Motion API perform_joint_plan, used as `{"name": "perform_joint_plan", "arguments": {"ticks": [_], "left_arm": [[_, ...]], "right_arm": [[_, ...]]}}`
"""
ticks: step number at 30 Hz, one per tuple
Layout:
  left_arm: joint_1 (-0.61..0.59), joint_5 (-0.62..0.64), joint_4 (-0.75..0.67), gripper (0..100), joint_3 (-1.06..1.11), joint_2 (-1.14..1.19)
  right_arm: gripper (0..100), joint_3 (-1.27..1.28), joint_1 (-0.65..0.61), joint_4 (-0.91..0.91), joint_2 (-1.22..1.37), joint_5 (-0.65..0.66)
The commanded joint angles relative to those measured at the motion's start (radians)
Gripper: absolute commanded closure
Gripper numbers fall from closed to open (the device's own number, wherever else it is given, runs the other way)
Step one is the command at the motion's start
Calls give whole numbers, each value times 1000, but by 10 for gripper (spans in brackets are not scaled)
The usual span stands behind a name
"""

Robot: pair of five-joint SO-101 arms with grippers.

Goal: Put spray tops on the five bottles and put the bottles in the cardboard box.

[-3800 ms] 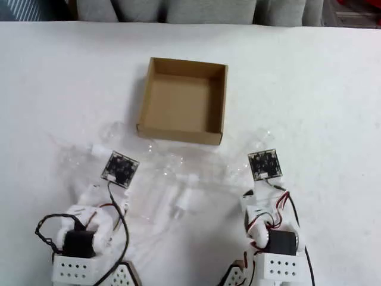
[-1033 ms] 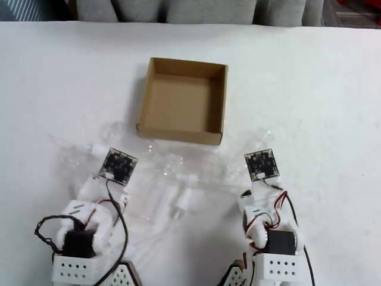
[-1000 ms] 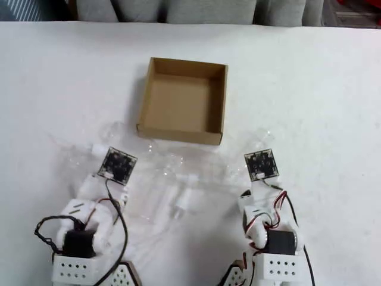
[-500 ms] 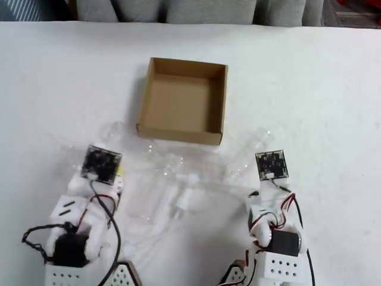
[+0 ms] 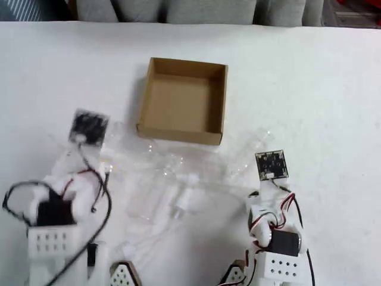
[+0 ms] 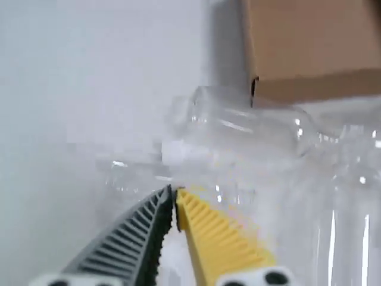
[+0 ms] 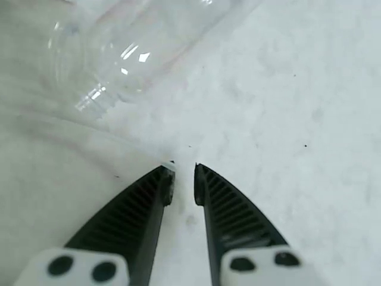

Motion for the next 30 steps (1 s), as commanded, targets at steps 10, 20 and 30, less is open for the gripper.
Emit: {"name": "perform_joint_plan", "arguments": {"ticks": [10,20,30], "left_arm": [[-2,-962,356,976,-209,429],[156,-976,147,975,-153,654],[180,-976,-32,845,-153,768]], "right_arm": [[967,12,15,4,8,8],[967,12,15,4,8,8],[967,12,15,4,8,8]]}}
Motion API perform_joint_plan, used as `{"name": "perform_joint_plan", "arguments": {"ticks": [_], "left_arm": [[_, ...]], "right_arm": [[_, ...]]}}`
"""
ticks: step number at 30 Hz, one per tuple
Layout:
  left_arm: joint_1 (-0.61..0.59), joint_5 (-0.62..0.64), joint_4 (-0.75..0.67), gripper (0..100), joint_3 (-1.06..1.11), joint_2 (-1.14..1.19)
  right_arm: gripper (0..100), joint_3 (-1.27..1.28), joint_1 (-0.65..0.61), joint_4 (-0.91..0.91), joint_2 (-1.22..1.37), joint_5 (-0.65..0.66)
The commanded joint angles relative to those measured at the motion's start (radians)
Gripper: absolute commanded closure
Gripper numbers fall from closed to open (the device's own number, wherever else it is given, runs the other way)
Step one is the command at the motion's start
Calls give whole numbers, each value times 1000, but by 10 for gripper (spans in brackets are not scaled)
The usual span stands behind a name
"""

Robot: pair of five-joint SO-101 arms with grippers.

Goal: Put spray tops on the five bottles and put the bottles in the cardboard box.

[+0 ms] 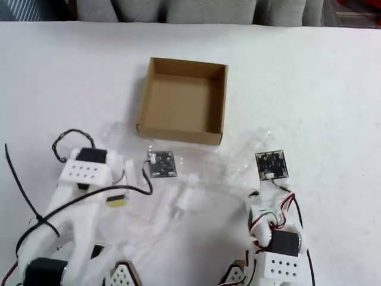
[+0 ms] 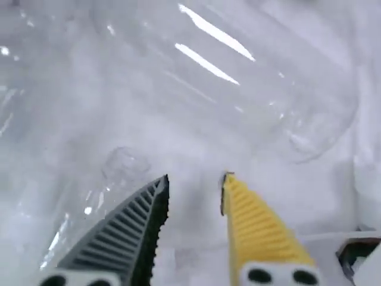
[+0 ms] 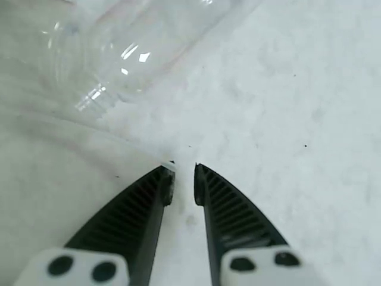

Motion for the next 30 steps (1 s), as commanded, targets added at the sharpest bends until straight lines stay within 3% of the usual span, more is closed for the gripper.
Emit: {"name": "perform_joint_plan", "arguments": {"ticks": [1,11,14,19,24,30], "left_arm": [[5,-14,-94,850,-12,44],[-96,-6,-118,858,-298,392],[-130,63,-118,858,-393,460],[-128,184,-124,854,-454,464],[-136,192,-106,853,-502,463],[-153,190,23,804,-589,421]], "right_arm": [[967,12,15,4,8,8],[967,12,15,4,8,8],[967,12,15,4,8,8],[967,12,15,4,8,8],[967,12,15,4,8,8],[967,12,15,4,8,8]]}}
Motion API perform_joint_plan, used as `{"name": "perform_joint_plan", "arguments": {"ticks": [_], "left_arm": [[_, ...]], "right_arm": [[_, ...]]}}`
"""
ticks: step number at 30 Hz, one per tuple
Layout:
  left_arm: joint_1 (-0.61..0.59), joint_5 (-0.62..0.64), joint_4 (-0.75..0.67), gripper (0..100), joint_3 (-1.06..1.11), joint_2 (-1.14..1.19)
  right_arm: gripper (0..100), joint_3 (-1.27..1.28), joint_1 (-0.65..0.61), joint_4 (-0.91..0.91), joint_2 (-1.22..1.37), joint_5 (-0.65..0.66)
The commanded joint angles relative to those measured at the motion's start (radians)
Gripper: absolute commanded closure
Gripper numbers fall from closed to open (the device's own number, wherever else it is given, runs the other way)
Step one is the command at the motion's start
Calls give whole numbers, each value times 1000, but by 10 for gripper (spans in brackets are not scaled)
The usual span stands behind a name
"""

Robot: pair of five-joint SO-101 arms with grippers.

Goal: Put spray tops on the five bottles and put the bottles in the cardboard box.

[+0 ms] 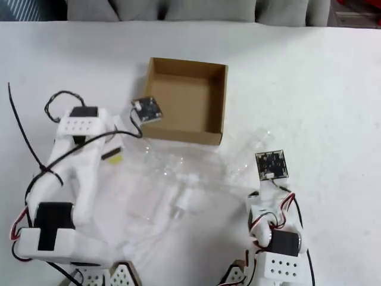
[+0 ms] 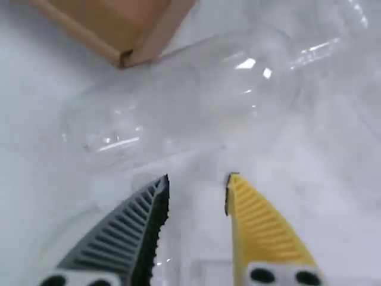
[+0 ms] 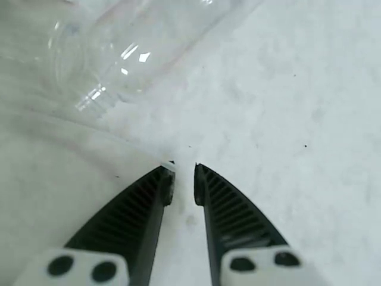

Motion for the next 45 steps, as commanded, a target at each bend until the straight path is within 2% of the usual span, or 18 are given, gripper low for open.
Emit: {"name": "perform_joint_plan", "arguments": {"ticks": [1,6,13,24,32,39,45], "left_arm": [[-35,12,94,796,-103,-67],[-124,-2,97,769,-118,-159],[-222,-173,117,680,-61,-162],[-222,-180,-40,675,-63,-4],[-222,-173,-46,675,-164,137],[-222,-170,-44,681,-239,257],[-222,-172,-44,820,-255,312]], "right_arm": [[967,12,15,4,8,8],[967,12,15,4,8,8],[967,12,15,4,8,8],[967,12,18,4,8,6],[967,12,18,4,8,8],[967,12,16,4,8,8],[967,12,16,4,8,8]]}}
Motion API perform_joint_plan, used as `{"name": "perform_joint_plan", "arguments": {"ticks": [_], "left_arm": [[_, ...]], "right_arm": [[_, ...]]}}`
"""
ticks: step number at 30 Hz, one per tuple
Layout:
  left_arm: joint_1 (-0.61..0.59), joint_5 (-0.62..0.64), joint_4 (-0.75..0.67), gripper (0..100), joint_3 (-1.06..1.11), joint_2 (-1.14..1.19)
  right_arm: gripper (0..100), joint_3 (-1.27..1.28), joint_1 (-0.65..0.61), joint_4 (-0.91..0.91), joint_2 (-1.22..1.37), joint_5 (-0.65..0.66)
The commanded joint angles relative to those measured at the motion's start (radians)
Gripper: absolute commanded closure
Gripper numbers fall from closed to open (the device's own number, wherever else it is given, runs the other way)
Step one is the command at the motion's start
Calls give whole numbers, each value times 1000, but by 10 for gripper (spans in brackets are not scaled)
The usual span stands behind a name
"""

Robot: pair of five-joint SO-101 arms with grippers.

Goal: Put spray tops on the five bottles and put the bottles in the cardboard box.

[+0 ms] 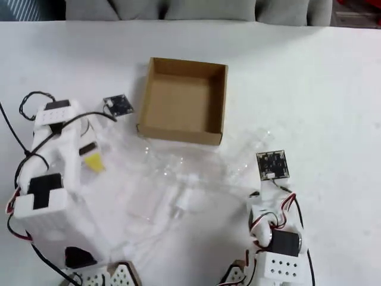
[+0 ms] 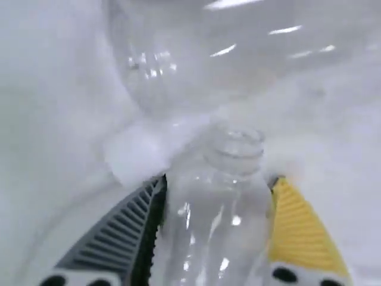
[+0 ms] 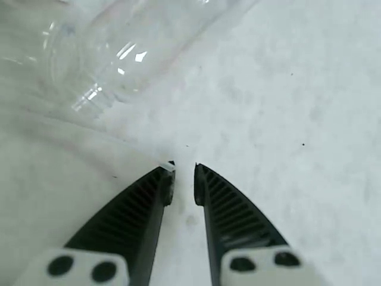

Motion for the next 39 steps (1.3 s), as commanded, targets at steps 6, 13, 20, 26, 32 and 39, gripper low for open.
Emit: {"name": "perform_joint_plan", "arguments": {"ticks": [6,13,20,26,32,39], "left_arm": [[7,31,3,910,-51,-13],[12,272,63,912,-52,-94],[-27,727,54,910,-54,-162],[-101,1250,55,910,-40,-166],[-180,1433,-25,910,18,-170],[-243,1435,-181,910,104,-174]], "right_arm": [[967,12,8,4,8,8],[967,12,10,4,8,8],[965,12,4,4,8,2],[964,12,2,-4,7,8],[964,12,5,-21,7,8],[964,-37,-8,-185,7,232]]}}
